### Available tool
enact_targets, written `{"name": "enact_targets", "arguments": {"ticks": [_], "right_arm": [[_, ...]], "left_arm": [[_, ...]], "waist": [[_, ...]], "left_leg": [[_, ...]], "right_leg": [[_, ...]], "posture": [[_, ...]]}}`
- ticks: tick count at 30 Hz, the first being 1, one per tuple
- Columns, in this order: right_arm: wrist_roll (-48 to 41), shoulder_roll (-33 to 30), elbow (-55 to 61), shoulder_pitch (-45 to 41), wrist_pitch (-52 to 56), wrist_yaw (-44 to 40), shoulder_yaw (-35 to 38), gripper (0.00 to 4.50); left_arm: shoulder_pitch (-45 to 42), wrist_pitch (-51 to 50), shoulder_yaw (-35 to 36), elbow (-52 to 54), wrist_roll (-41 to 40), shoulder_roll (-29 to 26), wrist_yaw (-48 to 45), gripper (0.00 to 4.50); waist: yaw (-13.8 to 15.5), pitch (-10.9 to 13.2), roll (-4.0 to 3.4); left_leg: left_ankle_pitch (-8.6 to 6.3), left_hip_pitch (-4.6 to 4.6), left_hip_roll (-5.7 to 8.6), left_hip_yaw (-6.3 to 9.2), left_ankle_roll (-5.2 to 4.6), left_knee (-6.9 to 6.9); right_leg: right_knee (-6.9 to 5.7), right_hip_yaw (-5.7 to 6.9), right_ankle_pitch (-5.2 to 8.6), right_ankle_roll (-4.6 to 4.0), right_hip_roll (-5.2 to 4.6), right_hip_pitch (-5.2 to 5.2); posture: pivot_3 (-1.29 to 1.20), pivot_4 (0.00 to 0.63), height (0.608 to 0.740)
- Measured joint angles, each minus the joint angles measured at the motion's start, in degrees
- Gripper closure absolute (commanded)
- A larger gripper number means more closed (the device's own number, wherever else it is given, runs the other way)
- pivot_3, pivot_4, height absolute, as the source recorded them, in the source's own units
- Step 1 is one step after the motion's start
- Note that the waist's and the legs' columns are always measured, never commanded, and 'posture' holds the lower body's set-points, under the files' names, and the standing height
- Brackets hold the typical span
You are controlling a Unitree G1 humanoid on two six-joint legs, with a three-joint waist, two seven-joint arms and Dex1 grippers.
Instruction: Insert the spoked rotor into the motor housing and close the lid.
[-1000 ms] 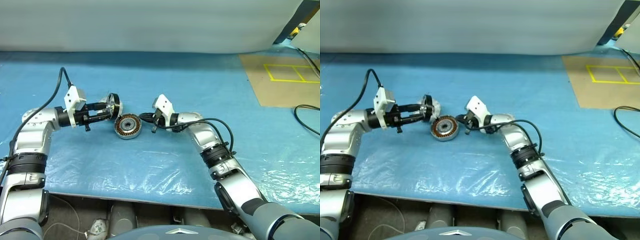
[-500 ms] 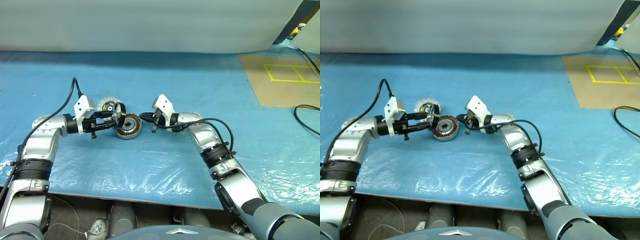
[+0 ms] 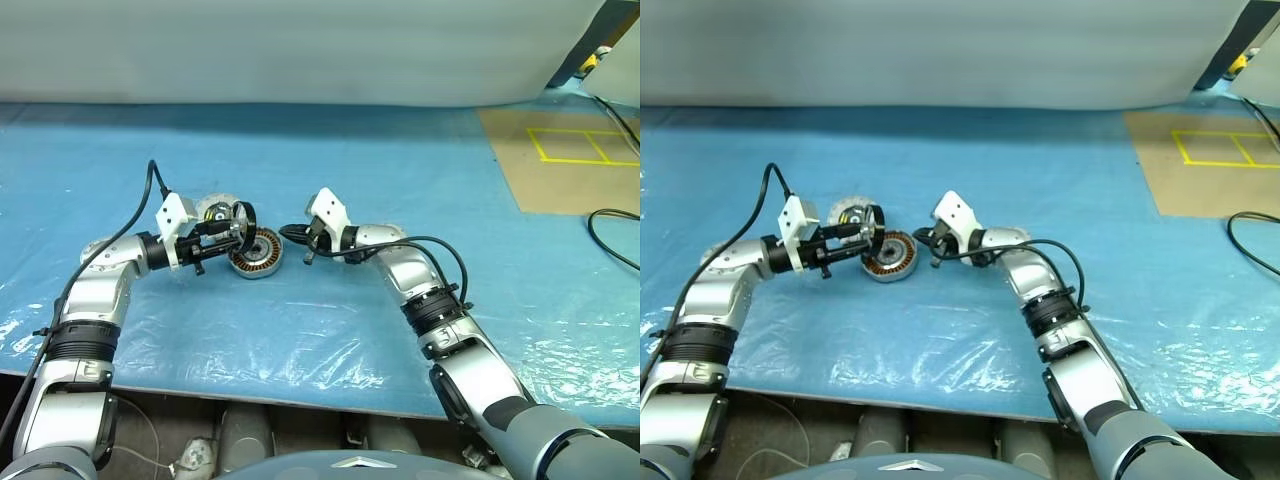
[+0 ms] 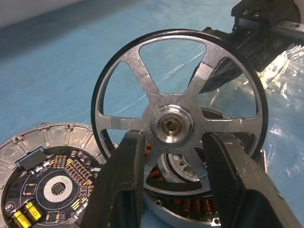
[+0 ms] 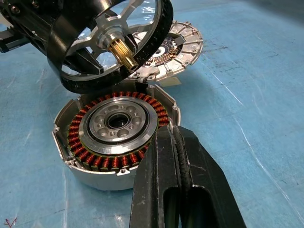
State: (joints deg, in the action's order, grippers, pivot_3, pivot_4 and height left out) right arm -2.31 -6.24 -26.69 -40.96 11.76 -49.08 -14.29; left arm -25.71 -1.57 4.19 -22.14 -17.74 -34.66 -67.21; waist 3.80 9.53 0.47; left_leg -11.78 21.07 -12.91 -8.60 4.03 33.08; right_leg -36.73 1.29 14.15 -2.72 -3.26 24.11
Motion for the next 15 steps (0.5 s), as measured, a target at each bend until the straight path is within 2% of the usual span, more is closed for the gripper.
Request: {"name": "enact_targets", "arguments": {"ticks": [15], "right_arm": [[0.10,-0.03,0.00,0.00,-0.09,0.39,-0.11,4.50]], "left_arm": [[1.62,1.10,0.94,-0.02,-1.13,-0.24,-0.07,3.02]], "waist": [[0.03,0.00,0.00]], "left_leg": [[0.00,-0.01,0.00,0.00,0.00,0.00]], "right_leg": [[0.00,0.00,0.00,0.00,0.00,0.00]], "posture": [[0.00,0.150,0.740]]}}
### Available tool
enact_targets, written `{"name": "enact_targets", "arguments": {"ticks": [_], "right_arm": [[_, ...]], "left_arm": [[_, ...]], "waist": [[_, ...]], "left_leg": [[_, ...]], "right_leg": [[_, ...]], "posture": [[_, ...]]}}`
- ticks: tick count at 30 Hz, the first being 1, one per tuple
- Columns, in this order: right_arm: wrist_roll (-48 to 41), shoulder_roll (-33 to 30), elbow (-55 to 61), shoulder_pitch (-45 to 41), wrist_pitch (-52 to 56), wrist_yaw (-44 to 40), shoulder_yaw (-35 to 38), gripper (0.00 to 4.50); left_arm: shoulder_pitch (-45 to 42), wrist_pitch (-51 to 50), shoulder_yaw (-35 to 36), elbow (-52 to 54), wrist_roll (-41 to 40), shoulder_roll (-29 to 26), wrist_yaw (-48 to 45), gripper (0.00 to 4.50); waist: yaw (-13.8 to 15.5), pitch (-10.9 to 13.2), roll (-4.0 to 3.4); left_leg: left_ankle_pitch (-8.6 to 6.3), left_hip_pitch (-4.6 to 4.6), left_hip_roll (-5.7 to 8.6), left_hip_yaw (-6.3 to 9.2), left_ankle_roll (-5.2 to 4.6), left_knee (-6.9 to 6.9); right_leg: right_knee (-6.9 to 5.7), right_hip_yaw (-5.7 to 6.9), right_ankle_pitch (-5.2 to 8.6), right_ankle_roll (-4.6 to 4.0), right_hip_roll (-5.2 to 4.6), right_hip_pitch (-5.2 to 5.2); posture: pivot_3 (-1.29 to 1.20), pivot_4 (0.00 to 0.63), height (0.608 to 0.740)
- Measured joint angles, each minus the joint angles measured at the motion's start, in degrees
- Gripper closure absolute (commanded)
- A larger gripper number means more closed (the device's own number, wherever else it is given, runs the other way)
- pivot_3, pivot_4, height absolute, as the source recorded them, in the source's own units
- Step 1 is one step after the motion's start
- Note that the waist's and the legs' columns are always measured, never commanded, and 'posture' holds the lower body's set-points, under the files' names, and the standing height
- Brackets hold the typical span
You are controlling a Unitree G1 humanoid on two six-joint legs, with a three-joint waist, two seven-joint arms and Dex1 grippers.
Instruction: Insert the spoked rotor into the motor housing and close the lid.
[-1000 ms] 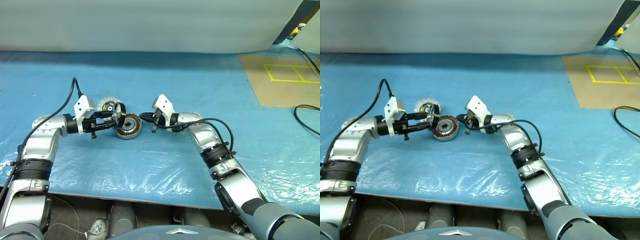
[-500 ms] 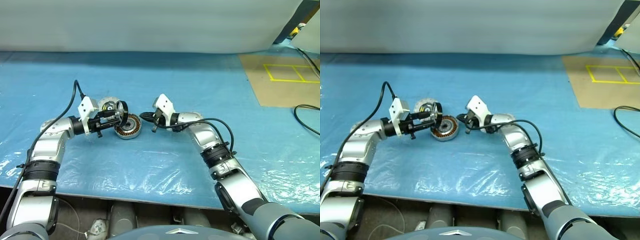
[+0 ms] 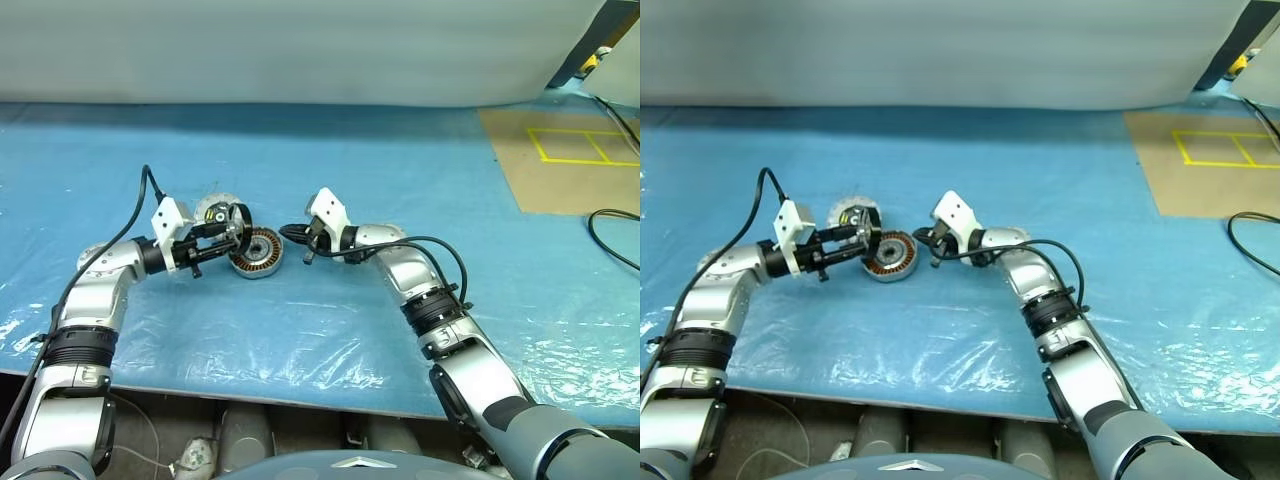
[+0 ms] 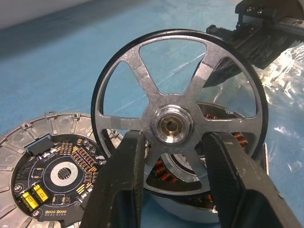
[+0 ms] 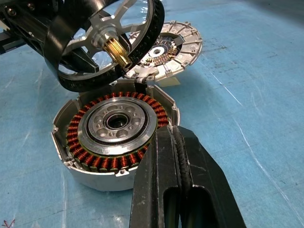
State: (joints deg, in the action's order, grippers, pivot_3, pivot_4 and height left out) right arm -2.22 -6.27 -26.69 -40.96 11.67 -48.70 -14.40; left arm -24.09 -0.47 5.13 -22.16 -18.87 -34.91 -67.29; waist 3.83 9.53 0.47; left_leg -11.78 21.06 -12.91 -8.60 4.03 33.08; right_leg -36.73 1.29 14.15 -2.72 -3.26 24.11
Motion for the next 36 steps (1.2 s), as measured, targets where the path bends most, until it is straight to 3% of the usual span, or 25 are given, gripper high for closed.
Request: {"name": "enact_targets", "arguments": {"ticks": [36], "right_arm": [[0.00,-2.61,3.01,0.12,0.04,-4.08,-2.09,4.50]], "left_arm": [[-0.35,3.77,-2.67,-2.02,3.75,-1.21,-2.76,3.02]], "waist": [[0.01,0.00,0.00]], "left_leg": [[0.00,-0.07,0.01,0.00,0.00,0.00]], "right_leg": [[-0.02,-0.02,0.00,0.00,-0.01,-0.04]], "posture": [[0.00,0.150,0.740]]}}
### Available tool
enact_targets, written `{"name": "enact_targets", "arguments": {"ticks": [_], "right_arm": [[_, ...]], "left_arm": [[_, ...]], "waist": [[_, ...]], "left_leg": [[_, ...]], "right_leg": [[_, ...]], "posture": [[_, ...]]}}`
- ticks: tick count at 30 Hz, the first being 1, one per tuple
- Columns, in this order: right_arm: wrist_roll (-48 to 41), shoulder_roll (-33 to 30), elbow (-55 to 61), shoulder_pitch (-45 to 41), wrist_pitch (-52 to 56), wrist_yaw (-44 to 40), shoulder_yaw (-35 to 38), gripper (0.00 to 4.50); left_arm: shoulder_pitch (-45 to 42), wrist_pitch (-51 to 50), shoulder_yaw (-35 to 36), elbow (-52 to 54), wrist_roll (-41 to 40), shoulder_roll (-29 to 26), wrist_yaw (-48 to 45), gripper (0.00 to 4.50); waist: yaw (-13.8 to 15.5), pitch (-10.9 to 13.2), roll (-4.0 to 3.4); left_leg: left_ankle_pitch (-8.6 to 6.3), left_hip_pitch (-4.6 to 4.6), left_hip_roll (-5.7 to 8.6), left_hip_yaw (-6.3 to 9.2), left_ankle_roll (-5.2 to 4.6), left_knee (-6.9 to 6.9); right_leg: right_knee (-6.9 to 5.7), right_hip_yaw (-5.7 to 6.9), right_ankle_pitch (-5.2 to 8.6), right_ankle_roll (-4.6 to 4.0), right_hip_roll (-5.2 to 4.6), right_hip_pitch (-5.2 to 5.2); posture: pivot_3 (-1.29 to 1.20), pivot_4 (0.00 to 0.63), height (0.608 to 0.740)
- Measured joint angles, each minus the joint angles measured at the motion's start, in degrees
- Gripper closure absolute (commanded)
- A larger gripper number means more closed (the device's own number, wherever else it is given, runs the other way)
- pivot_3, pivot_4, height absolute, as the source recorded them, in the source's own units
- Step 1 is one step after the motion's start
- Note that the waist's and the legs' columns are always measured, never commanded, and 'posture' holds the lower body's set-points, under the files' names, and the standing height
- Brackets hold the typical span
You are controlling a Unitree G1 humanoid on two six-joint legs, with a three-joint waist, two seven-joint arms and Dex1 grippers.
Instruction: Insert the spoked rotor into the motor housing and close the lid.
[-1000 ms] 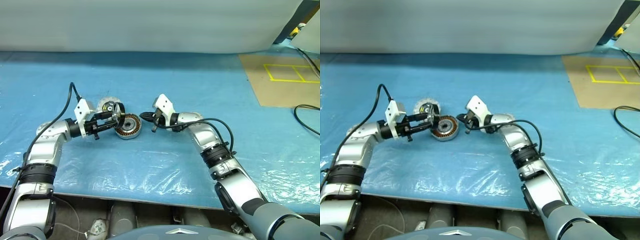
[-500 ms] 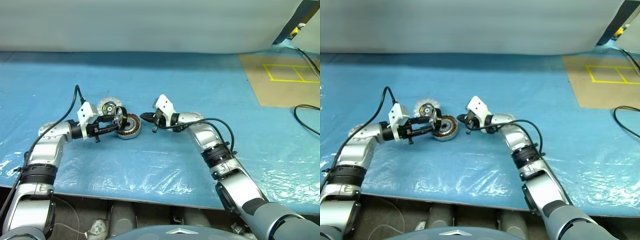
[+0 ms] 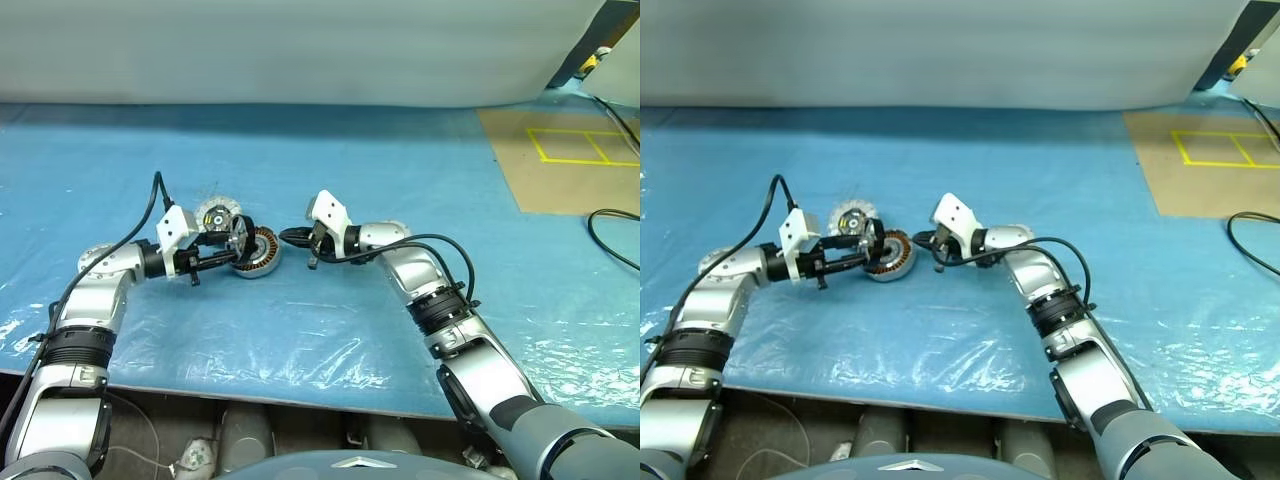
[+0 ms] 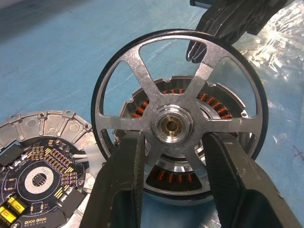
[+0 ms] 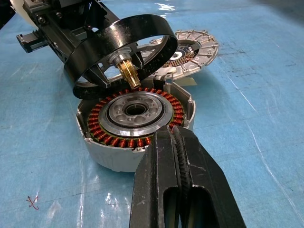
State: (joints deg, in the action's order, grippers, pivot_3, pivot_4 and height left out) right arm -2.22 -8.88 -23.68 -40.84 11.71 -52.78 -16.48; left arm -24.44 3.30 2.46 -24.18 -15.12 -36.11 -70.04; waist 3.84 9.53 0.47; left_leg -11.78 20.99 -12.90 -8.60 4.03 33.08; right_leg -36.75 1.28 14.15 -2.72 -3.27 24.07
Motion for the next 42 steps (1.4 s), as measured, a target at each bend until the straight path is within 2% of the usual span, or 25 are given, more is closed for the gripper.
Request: {"name": "enact_targets", "arguments": {"ticks": [18,27,32,35,42], "right_arm": [[0.22,-0.06,-0.18,-0.01,-0.51,1.29,0.00,4.50],[0.30,-0.07,-0.35,-0.01,-1.15,1.83,0.00,4.50],[0.33,-0.07,-1.23,-0.01,-1.30,2.00,0.01,4.50],[0.44,0.09,-1.82,-0.01,-1.39,2.43,0.01,4.50],[0.65,0.44,-1.90,-0.02,-2.31,3.25,0.01,4.50]], "left_arm": [[-2.57,0.60,-2.06,-1.54,2.88,-1.52,-0.98,3.02],[-3.50,-0.20,-4.13,-2.08,4.68,-1.96,-0.50,0.09],[-5.17,-4.55,-2.58,-1.00,1.44,-0.23,1.00,0.04],[-6.14,-6.10,-1.68,0.55,-0.61,0.86,2.03,0.65],[-3.54,-6.90,-0.84,3.35,-1.79,5.29,5.94,3.03]], "waist": [[0.02,0.00,0.00],[0.02,0.00,-0.01],[-0.02,0.00,-0.01],[-0.01,0.00,-0.01],[-0.09,0.00,-0.01]], "left_leg": [[0.00,0.00,0.01,0.00,0.00,0.00],[0.00,0.01,0.01,0.00,0.00,0.00],[0.00,0.02,0.01,0.00,0.00,0.00],[0.00,0.04,0.02,0.00,0.00,0.00],[0.00,0.04,0.03,0.00,0.00,0.00]], "right_leg": [[0.00,0.00,0.00,0.00,0.00,-0.01],[0.00,0.00,0.00,0.00,0.00,-0.01],[0.01,-0.01,0.00,0.00,0.00,0.00],[0.01,-0.01,0.00,0.00,0.00,0.00],[0.02,-0.02,0.00,0.00,0.00,0.00]], "posture": [[0.00,0.150,0.740],[0.00,0.150,0.740],[0.00,0.150,0.740],[0.00,0.150,0.740],[0.00,0.150,0.740]]}}
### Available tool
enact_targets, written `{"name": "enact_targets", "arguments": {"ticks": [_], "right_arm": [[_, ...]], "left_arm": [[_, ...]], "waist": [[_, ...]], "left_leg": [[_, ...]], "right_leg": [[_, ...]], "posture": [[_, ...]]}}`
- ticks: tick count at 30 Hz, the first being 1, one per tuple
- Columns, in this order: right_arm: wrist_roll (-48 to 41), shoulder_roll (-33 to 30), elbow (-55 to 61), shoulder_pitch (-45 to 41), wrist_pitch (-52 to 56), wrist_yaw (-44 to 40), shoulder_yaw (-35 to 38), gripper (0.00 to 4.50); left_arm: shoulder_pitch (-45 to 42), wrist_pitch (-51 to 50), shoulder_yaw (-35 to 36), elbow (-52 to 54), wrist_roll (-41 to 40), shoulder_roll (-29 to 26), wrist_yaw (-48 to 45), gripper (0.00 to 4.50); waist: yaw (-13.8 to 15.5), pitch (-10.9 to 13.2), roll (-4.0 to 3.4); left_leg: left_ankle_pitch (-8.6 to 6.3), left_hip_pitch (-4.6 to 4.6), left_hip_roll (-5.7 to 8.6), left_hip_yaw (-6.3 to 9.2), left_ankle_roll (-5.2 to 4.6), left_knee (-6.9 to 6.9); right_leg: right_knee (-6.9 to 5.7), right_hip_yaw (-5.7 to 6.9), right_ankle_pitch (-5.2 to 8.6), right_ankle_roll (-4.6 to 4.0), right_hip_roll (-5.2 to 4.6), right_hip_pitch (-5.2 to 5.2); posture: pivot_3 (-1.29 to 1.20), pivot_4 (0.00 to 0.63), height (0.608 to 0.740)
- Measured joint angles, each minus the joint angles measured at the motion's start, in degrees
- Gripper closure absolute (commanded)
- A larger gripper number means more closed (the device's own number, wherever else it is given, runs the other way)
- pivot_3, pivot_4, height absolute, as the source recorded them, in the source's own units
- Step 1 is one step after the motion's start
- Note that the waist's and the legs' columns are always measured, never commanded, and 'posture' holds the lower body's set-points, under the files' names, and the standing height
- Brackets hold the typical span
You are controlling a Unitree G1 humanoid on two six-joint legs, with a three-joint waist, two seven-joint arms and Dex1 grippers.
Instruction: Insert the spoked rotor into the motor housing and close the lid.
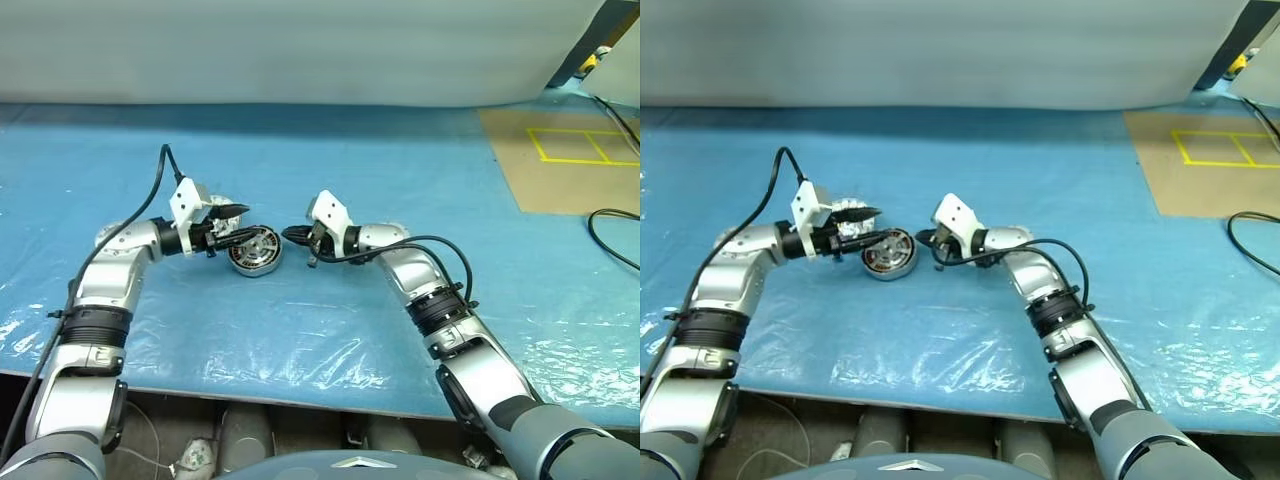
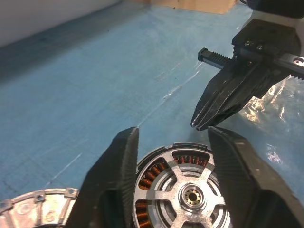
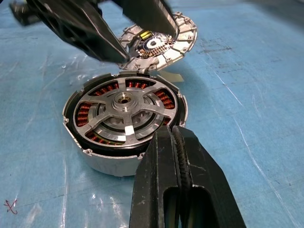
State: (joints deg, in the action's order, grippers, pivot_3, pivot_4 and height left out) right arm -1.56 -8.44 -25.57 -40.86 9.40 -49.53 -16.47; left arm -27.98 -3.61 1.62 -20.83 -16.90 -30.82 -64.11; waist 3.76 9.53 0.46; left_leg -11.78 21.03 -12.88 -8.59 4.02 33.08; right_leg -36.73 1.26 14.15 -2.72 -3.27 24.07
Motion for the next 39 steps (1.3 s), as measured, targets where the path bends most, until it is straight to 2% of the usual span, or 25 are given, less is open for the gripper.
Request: {"name": "enact_targets", "arguments": {"ticks": [3,4,5,10,21,30,34,39], "right_arm": [[0.10,-0.01,0.00,-0.08,-0.33,0.67,0.04,4.50],[0.10,-0.01,0.00,-0.11,-0.34,0.89,0.05,4.50],[0.10,-0.04,0.00,-0.11,-0.36,0.93,0.06,4.50],[0.10,-0.24,0.00,-0.16,-0.48,1.09,0.09,4.50],[0.07,0.70,-1.16,-1.69,-0.99,1.72,0.24,4.50],[-0.17,1.50,-4.34,-4.22,-2.05,1.24,0.71,4.50],[-0.20,1.88,-5.12,-5.15,-2.19,-0.65,0.58,4.50],[-0.14,2.52,-6.42,-7.21,-2.58,-3.73,-0.06,4.50]], "left_arm": [[1.31,1.30,-1.61,-0.78,2.41,1.82,3.02,4.07],[1.39,2.07,-2.16,-1.33,3.87,2.37,4.67,4.34],[1.38,2.61,-2.16,-1.35,4.34,2.61,5.44,4.43],[1.57,3.28,-3.19,-0.47,6.87,2.27,7.54,4.43],[5.22,0.75,-3.42,5.27,6.65,1.40,7.50,4.43],[7.29,0.33,-0.21,6.35,2.46,1.64,9.38,4.43],[8.83,-1.06,2.84,11.39,-2.07,1.87,9.66,4.43],[13.27,-2.47,4.83,16.70,-4.00,0.99,10.36,4.43]], "waist": [[0.03,0.00,0.00],[0.03,0.00,0.00],[0.03,0.00,0.00],[-0.03,0.00,0.00],[-0.26,-0.03,-0.05],[-1.16,-0.03,-0.05],[-1.34,-0.02,-0.05],[-1.55,-0.02,-0.06]], "left_leg": [[0.00,0.00,0.00,0.01,0.00,0.00],[0.00,0.00,0.00,0.01,-0.01,0.01],[0.00,0.00,0.00,0.01,-0.01,0.01],[0.00,-0.05,0.00,0.01,-0.01,0.01],[0.00,-0.14,0.01,0.00,0.00,0.00],[0.00,-0.08,0.00,0.00,-0.01,0.00],[0.00,0.00,0.00,0.00,-0.01,0.00],[0.00,-0.04,-0.04,0.00,-0.02,-0.01]], "right_leg": [[0.00,0.00,0.00,0.01,0.00,0.00],[-0.01,0.00,-0.01,0.01,0.00,0.00],[-0.01,0.00,-0.01,0.01,0.00,0.00],[-0.01,-0.01,-0.01,0.01,0.00,-0.03],[-0.01,-0.03,0.00,0.00,0.00,-0.09],[0.00,-0.02,0.00,0.00,0.00,-0.07],[0.04,-0.01,0.00,0.00,0.00,-0.03],[0.03,0.00,0.01,-0.01,0.02,-0.02]], "posture": [[0.00,0.150,0.740],[0.00,0.150,0.740],[0.00,0.150,0.740],[0.00,0.150,0.740],[0.00,0.150,0.740],[0.00,0.150,0.740],[0.00,0.150,0.740],[0.00,0.150,0.740]]}}
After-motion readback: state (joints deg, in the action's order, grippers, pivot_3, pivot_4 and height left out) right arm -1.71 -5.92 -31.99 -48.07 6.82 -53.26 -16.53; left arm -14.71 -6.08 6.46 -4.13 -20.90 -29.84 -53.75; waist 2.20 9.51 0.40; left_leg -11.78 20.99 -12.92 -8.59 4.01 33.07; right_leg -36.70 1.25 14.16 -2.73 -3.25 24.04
